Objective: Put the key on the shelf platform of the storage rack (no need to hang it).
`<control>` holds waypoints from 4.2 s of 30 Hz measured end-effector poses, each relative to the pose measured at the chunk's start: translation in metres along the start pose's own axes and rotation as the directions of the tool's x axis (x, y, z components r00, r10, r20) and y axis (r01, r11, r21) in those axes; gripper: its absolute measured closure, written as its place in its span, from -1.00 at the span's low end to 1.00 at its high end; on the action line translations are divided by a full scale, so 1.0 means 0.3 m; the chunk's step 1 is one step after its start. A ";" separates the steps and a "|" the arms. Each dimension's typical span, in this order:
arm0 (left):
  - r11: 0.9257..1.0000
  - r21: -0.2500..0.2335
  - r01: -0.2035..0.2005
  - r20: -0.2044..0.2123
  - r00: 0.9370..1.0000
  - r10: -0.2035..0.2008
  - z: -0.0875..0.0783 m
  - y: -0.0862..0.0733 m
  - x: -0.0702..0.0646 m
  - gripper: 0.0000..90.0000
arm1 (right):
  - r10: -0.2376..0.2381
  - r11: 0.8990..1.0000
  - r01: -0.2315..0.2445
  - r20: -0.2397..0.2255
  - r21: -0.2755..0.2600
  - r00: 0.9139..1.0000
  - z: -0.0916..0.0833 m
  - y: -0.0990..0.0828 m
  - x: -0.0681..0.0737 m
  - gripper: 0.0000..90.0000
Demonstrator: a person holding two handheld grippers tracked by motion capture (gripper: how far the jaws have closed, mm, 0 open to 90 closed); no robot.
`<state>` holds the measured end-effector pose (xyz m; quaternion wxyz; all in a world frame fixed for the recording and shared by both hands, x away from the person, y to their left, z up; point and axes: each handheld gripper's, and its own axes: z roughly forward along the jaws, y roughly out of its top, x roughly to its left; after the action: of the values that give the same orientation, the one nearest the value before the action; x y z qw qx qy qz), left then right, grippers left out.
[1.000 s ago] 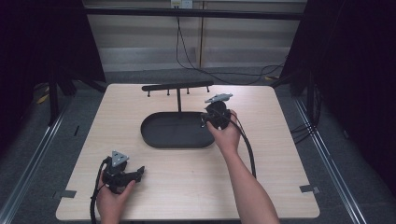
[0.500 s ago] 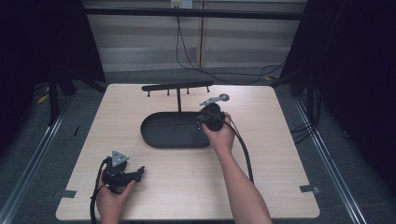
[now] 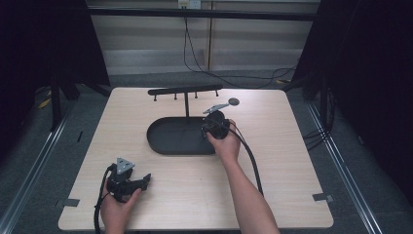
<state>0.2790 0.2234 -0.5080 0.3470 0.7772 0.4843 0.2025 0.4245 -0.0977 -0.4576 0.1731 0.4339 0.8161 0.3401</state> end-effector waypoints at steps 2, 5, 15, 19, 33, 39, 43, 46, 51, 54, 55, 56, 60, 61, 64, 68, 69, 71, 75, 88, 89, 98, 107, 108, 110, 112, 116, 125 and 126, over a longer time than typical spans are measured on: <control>1.000 0.000 0.000 0.000 1.000 0.000 0.000 0.000 0.000 -0.47 | 0.004 1.000 -0.004 0.003 0.003 1.000 -0.001 0.000 -0.003 0.98; 1.000 0.000 0.000 -0.001 1.000 0.000 0.000 0.000 0.000 -0.47 | -0.001 1.000 0.001 0.010 0.006 1.000 -0.003 0.000 -0.009 0.98; 1.000 0.000 0.000 -0.001 1.000 0.000 0.000 0.000 0.000 -0.47 | -0.004 0.999 0.003 0.036 0.032 0.999 0.004 -0.009 -0.022 0.95; 1.000 0.000 -0.001 0.000 1.000 0.001 0.000 0.000 0.000 -0.47 | -0.056 0.995 0.051 0.057 0.089 0.997 0.017 -0.029 -0.025 0.97; 1.000 -0.001 -0.001 0.000 1.000 0.001 0.000 0.000 0.000 -0.47 | -0.023 0.997 0.020 0.040 0.080 0.999 0.025 -0.058 -0.036 0.98; 1.000 -0.001 -0.001 0.000 1.000 0.001 0.000 0.000 0.000 -0.47 | -0.016 0.997 0.013 0.037 0.078 0.999 0.026 -0.059 -0.037 0.98; 1.000 -0.001 -0.001 0.000 1.000 0.001 0.000 0.000 0.000 -0.47 | -0.015 0.997 0.012 0.037 0.077 0.999 0.029 -0.059 -0.033 0.97; 1.000 0.000 -0.001 0.000 1.000 0.001 0.000 0.000 0.000 -0.47 | -0.022 0.997 0.019 0.039 0.081 0.999 0.033 -0.061 -0.031 0.96; 1.000 -0.001 -0.001 0.000 1.000 0.001 0.000 0.000 0.000 -0.47 | -0.019 0.996 0.015 0.039 0.094 0.999 0.042 -0.073 -0.032 0.96; 1.000 0.000 -0.001 0.000 1.000 0.001 0.000 0.000 0.000 -0.47 | -0.017 0.996 0.013 0.041 0.092 0.999 0.042 -0.074 -0.033 0.95; 1.000 0.000 -0.001 0.000 1.000 0.001 0.000 0.000 0.000 -0.47 | -0.015 0.996 0.012 0.040 0.092 0.999 0.042 -0.073 -0.033 0.95; 1.000 0.000 -0.001 0.000 1.000 0.001 0.000 0.000 0.000 -0.47 | -0.015 0.996 0.012 0.040 0.092 0.999 0.042 -0.073 -0.033 0.95; 1.000 -0.001 0.000 0.000 1.000 0.000 0.000 0.000 0.000 -0.47 | -0.015 0.996 0.011 0.044 0.090 0.999 0.039 -0.072 -0.037 0.89; 1.000 0.000 -0.001 0.000 1.000 0.001 0.000 0.000 0.000 -0.47 | -0.014 0.996 0.010 0.044 0.091 0.999 0.038 -0.073 -0.037 0.86; 1.000 0.000 -0.001 0.000 1.000 0.001 0.000 0.000 0.000 -0.47 | -0.016 0.996 0.012 0.047 0.089 0.999 0.035 -0.073 -0.041 0.77; 1.000 -0.001 0.000 0.000 1.000 0.000 0.000 0.000 0.000 -0.47 | -0.007 0.997 0.003 0.049 0.081 0.999 0.028 -0.071 -0.042 0.60; 1.000 0.000 -0.001 0.000 1.000 0.001 0.000 0.000 0.000 -0.47 | 0.000 0.997 -0.004 0.048 0.077 0.999 0.026 -0.071 -0.041 0.56; 1.000 0.000 -0.001 0.000 1.000 0.001 0.000 0.000 0.000 -0.47 | 0.002 0.997 -0.005 0.044 0.071 0.999 0.018 -0.071 -0.043 0.46; 1.000 -0.001 -0.001 0.001 1.000 0.001 0.000 0.000 0.000 -0.47 | 0.008 0.998 -0.009 0.032 0.057 0.999 0.001 -0.070 -0.045 0.37; 1.000 -0.001 -0.001 0.001 1.000 0.001 0.000 0.000 0.000 -0.47 | 0.030 0.999 -0.030 0.026 0.017 0.999 -0.057 -0.084 -0.061 0.06; 1.000 -0.001 -0.001 0.001 1.000 0.001 0.000 0.000 0.000 -0.47 | 0.033 0.999 -0.033 0.019 0.007 0.999 -0.068 -0.080 -0.062 -0.01; 1.000 -0.001 -0.001 0.001 1.000 0.001 0.000 0.000 0.000 -0.47 | 0.018 1.000 -0.019 0.031 0.017 0.999 -0.083 -0.076 -0.044 -0.27; 1.000 0.000 -0.001 0.001 1.000 0.001 0.000 0.000 0.000 -0.47 | 0.013 0.999 -0.014 0.047 0.029 0.999 -0.098 -0.075 -0.028 -0.40; 1.000 0.000 -0.001 0.001 1.000 0.001 0.000 0.000 0.000 -0.47 | 0.008 1.000 -0.009 0.040 0.029 0.999 -0.103 -0.076 -0.024 -0.40; 1.000 0.000 -0.001 0.000 1.000 0.001 0.000 0.000 0.000 -0.47 | -0.006 1.000 0.005 0.039 0.024 0.999 -0.114 -0.075 -0.017 -0.41; 1.000 -0.001 -0.001 0.000 1.000 0.001 0.000 0.000 0.000 -0.47 | -0.014 1.000 0.013 0.036 0.012 0.999 -0.125 -0.076 -0.012 -0.41; 1.000 -0.001 -0.001 0.000 1.000 0.001 0.000 0.000 0.000 -0.47 | -0.022 1.000 0.021 0.036 0.008 0.999 -0.137 -0.088 -0.009 -0.41; 1.000 0.000 -0.001 0.000 1.000 0.001 0.000 0.000 0.000 -0.47 | -0.017 1.000 0.017 0.021 0.005 1.000 -0.168 -0.131 -0.011 -0.41; 1.000 0.000 -0.001 0.000 1.000 0.001 0.000 0.000 0.000 -0.47 | -0.015 1.000 0.015 0.018 0.000 1.000 -0.171 -0.138 -0.013 -0.41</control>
<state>0.2791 0.2233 -0.5081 0.3472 0.7774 0.4838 0.2026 0.3725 -0.1379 -0.4506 0.1831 0.4309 0.8178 0.3347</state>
